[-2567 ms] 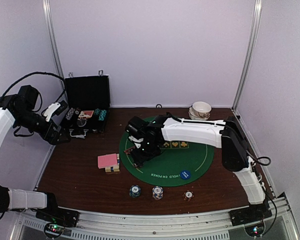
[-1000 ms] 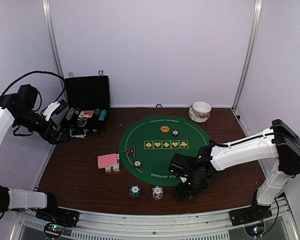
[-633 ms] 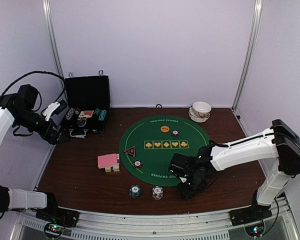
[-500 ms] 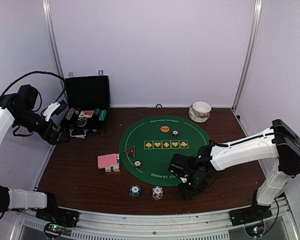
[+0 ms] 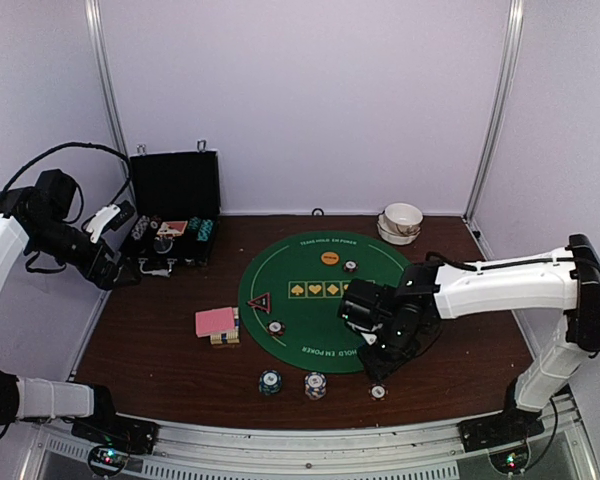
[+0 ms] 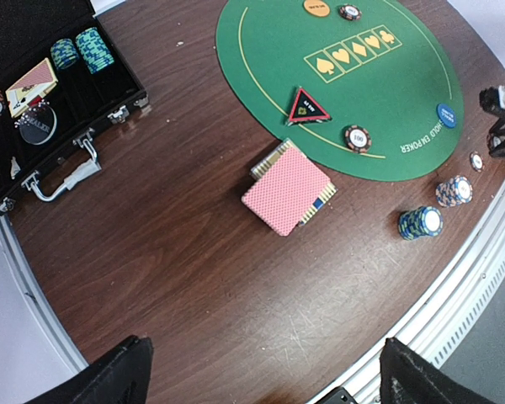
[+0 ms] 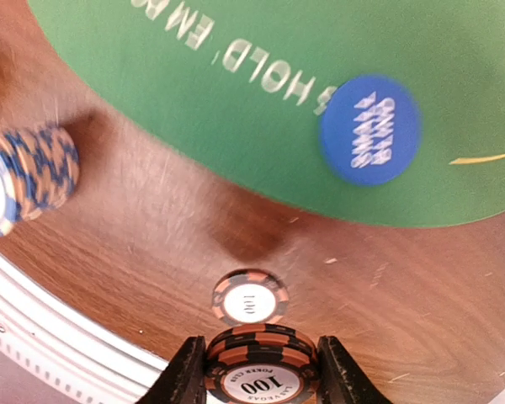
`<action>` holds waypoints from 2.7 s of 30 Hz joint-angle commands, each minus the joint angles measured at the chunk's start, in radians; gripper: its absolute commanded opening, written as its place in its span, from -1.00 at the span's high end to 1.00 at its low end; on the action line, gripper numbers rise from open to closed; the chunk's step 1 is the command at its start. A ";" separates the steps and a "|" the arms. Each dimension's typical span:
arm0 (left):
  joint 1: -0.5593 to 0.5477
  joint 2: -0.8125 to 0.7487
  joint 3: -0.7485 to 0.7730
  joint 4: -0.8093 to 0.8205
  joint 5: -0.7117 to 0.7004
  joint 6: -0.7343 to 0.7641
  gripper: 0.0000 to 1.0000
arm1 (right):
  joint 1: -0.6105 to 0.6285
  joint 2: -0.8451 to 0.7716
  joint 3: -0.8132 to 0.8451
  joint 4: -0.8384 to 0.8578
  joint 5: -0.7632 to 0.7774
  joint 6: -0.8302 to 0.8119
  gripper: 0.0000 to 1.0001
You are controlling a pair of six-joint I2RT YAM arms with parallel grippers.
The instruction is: Distribute texas hold em gaming equipment
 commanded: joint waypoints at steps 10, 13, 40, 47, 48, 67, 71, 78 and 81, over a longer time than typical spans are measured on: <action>0.007 -0.006 0.036 0.001 0.019 0.008 -0.95 | -0.285 0.060 0.069 0.038 0.077 -0.120 0.45; 0.006 -0.008 0.037 -0.002 0.016 0.011 -0.95 | -0.325 0.094 0.056 0.085 0.066 -0.125 0.45; 0.007 -0.003 0.041 -0.002 0.000 0.019 -0.95 | -0.268 0.013 0.116 0.052 0.064 -0.144 -0.33; 0.006 -0.004 0.040 -0.002 0.004 0.018 -0.95 | -0.017 0.036 0.249 -0.004 0.050 -0.143 -0.59; 0.006 -0.005 0.040 -0.002 0.004 0.018 -0.95 | 0.016 0.053 0.266 -0.005 0.028 -0.145 -0.62; 0.007 -0.018 0.043 -0.019 0.004 0.022 -0.95 | 0.137 0.333 0.422 0.020 -0.042 -0.223 -0.65; 0.007 -0.019 0.043 -0.018 0.000 0.025 -0.95 | 0.137 0.355 0.425 0.031 -0.053 -0.226 -0.57; 0.006 -0.018 0.044 -0.019 -0.008 0.027 -0.95 | 0.136 0.364 0.429 0.037 -0.050 -0.222 -0.36; 0.007 -0.015 0.046 -0.019 -0.005 0.027 -0.95 | 0.136 0.366 0.430 0.037 -0.049 -0.223 -0.27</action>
